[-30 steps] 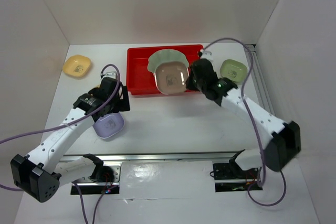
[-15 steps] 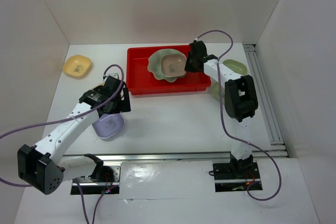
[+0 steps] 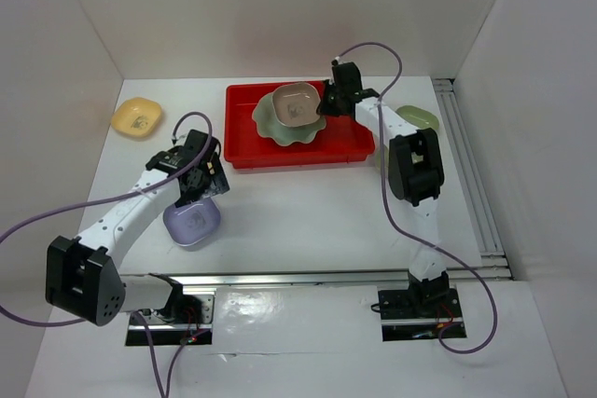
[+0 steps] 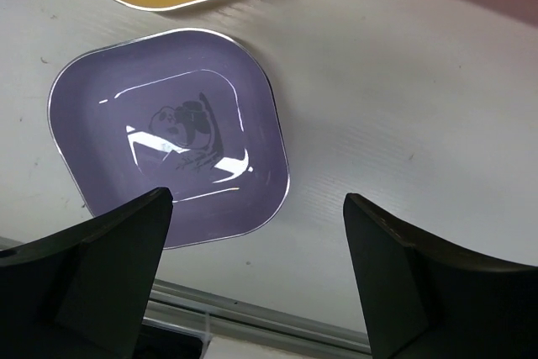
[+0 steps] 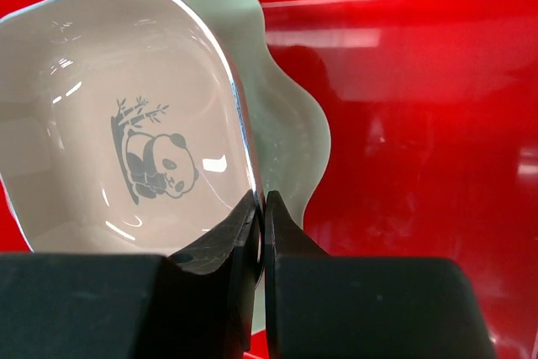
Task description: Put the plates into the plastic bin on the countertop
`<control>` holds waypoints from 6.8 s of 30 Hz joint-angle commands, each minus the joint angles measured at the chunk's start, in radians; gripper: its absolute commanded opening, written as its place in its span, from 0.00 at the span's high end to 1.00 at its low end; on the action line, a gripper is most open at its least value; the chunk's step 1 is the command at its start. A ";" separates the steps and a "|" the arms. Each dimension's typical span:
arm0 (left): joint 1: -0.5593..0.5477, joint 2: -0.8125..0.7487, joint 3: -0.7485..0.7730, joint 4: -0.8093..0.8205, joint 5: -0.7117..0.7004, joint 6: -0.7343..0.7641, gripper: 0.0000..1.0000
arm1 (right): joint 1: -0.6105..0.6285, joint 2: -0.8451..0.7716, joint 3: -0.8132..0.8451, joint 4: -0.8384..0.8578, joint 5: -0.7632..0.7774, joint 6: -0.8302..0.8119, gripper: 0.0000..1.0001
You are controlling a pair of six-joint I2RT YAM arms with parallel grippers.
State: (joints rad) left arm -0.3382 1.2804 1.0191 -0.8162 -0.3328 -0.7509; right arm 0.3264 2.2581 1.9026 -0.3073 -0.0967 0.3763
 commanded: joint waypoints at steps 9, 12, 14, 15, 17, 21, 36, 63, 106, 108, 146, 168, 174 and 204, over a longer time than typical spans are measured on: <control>0.050 0.068 -0.001 0.035 0.044 -0.080 0.09 | -0.006 0.035 0.119 0.030 -0.057 -0.025 0.75; 0.050 0.068 -0.023 0.035 0.034 -0.105 0.12 | 0.003 0.023 0.119 0.030 -0.057 -0.034 0.24; 0.050 0.079 -0.037 0.035 0.034 -0.122 0.13 | 0.003 -0.017 0.119 0.039 -0.066 -0.034 0.10; 0.050 0.088 -0.057 0.049 0.034 -0.137 0.13 | 0.013 -0.034 0.110 0.039 -0.078 -0.034 0.00; 0.036 0.106 -0.070 0.058 0.025 -0.154 0.15 | 0.013 -0.095 0.098 0.039 -0.078 -0.034 0.00; 0.015 0.166 -0.103 0.080 0.002 -0.195 0.25 | 0.031 -0.247 0.018 0.056 -0.089 -0.034 0.00; -0.005 0.241 -0.157 0.112 -0.061 -0.280 0.35 | 0.065 -0.571 -0.246 0.145 -0.092 -0.054 0.00; -0.506 0.117 0.358 -0.356 -0.380 -0.326 1.00 | -0.020 -0.713 -0.298 0.068 -0.025 -0.027 0.00; -0.140 0.975 1.118 0.477 0.226 0.047 1.00 | -0.030 -1.279 -0.668 0.093 0.308 0.049 0.00; -0.140 0.975 1.118 0.477 0.225 0.022 1.00 | -0.030 -1.270 -0.668 0.093 0.308 0.049 0.00; -0.186 0.332 0.745 0.187 0.020 0.117 0.00 | -0.242 -0.878 -0.845 -0.055 0.474 0.209 0.00; 0.014 -0.102 0.286 -0.003 0.032 0.143 0.00 | -0.383 -0.591 -0.974 0.066 0.404 0.277 0.36; 0.062 -0.112 0.265 0.018 0.072 0.162 0.00 | -0.392 -0.566 -1.014 0.108 0.380 0.277 0.78; 0.174 -0.050 0.234 0.006 0.051 0.125 0.00 | -0.173 -1.106 -0.883 -0.049 0.686 0.278 1.00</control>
State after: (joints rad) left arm -0.2024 1.2102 1.2694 -0.8089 -0.2680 -0.6083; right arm 0.1253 1.1633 0.9596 -0.4648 0.6094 0.7109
